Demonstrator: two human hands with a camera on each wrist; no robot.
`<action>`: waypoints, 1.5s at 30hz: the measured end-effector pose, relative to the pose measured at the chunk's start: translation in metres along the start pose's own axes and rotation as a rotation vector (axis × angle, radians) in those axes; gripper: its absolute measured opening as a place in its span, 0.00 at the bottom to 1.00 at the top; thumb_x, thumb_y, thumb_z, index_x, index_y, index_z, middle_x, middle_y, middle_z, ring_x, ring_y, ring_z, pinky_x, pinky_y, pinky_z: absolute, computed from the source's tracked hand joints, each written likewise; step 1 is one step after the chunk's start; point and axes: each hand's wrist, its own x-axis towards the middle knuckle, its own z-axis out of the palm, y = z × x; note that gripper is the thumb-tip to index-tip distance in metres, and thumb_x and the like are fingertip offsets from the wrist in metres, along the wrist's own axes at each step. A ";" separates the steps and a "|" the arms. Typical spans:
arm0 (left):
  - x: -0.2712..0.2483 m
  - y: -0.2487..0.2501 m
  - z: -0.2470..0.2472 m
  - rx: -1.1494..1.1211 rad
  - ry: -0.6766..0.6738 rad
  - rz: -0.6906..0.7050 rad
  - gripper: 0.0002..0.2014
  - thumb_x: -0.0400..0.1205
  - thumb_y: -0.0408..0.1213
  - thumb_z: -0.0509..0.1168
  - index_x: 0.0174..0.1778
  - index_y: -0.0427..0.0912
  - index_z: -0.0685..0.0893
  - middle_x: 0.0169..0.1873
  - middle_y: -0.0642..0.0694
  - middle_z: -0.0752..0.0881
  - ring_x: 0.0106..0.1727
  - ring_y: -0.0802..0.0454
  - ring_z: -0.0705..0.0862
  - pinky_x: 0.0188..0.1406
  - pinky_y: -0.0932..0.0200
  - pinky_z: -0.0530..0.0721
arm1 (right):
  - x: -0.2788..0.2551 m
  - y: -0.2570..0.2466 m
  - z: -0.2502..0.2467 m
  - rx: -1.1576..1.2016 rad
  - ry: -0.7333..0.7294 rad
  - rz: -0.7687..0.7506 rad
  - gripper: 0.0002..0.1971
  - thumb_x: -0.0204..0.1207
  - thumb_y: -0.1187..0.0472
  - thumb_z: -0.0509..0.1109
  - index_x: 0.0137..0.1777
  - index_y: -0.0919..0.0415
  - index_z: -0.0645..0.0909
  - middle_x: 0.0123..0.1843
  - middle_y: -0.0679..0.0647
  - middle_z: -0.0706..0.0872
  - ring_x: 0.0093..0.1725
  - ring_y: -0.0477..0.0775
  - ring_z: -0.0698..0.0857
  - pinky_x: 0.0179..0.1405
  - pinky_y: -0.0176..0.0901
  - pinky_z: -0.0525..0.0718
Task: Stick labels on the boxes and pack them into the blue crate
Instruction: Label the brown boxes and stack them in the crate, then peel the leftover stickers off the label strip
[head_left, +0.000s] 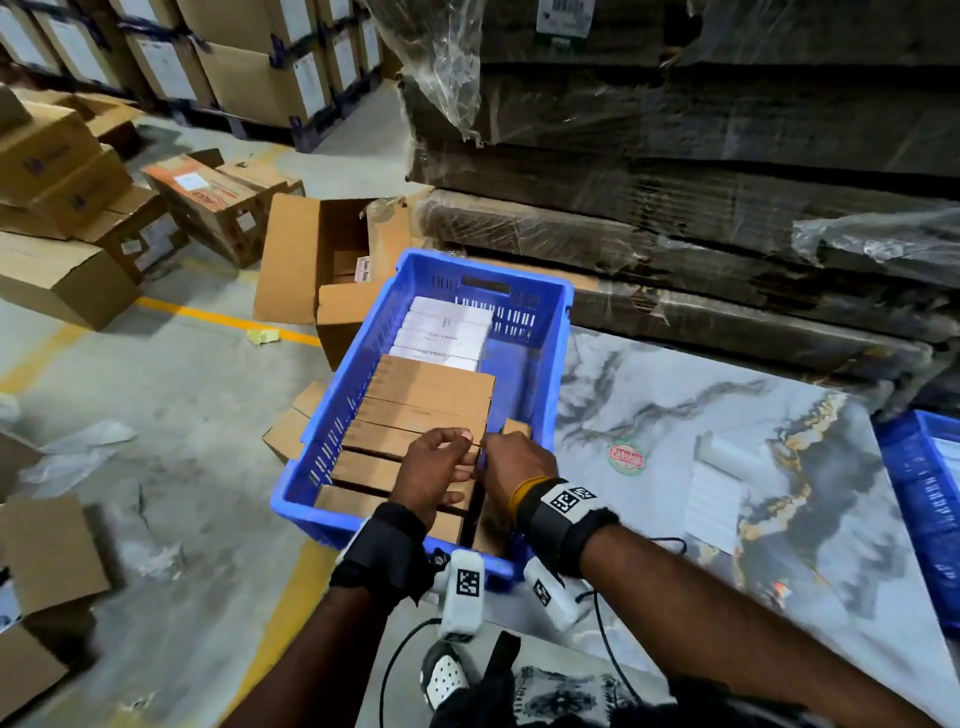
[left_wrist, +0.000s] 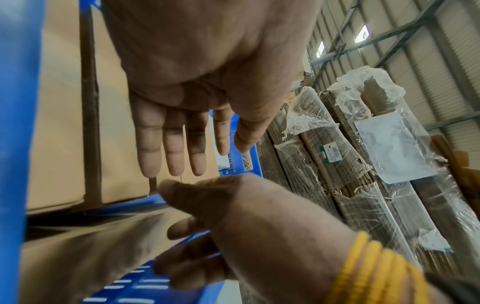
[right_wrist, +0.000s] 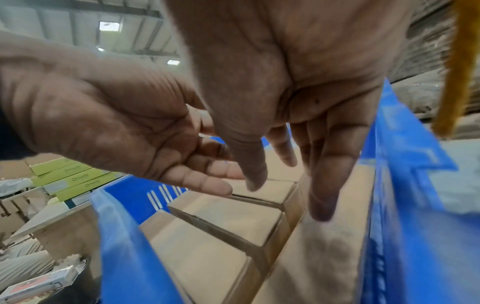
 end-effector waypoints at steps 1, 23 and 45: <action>-0.001 -0.001 0.003 0.017 0.001 0.009 0.06 0.85 0.44 0.64 0.53 0.49 0.83 0.40 0.47 0.87 0.37 0.52 0.82 0.38 0.58 0.77 | -0.003 0.004 -0.003 0.015 0.044 -0.011 0.13 0.80 0.59 0.61 0.63 0.55 0.80 0.63 0.61 0.82 0.63 0.66 0.83 0.57 0.53 0.81; -0.038 -0.043 0.108 0.732 0.106 0.326 0.20 0.81 0.43 0.70 0.67 0.41 0.82 0.59 0.40 0.86 0.59 0.43 0.84 0.55 0.55 0.79 | -0.072 0.175 0.039 0.481 -0.027 -0.120 0.33 0.79 0.48 0.70 0.82 0.43 0.62 0.62 0.55 0.81 0.61 0.54 0.80 0.63 0.45 0.77; 0.006 -0.091 0.325 0.966 -0.289 0.082 0.22 0.83 0.49 0.67 0.70 0.45 0.78 0.65 0.42 0.84 0.67 0.45 0.81 0.65 0.60 0.73 | -0.045 0.401 0.083 1.219 0.248 0.644 0.11 0.79 0.58 0.72 0.60 0.59 0.82 0.51 0.61 0.87 0.29 0.55 0.85 0.27 0.42 0.81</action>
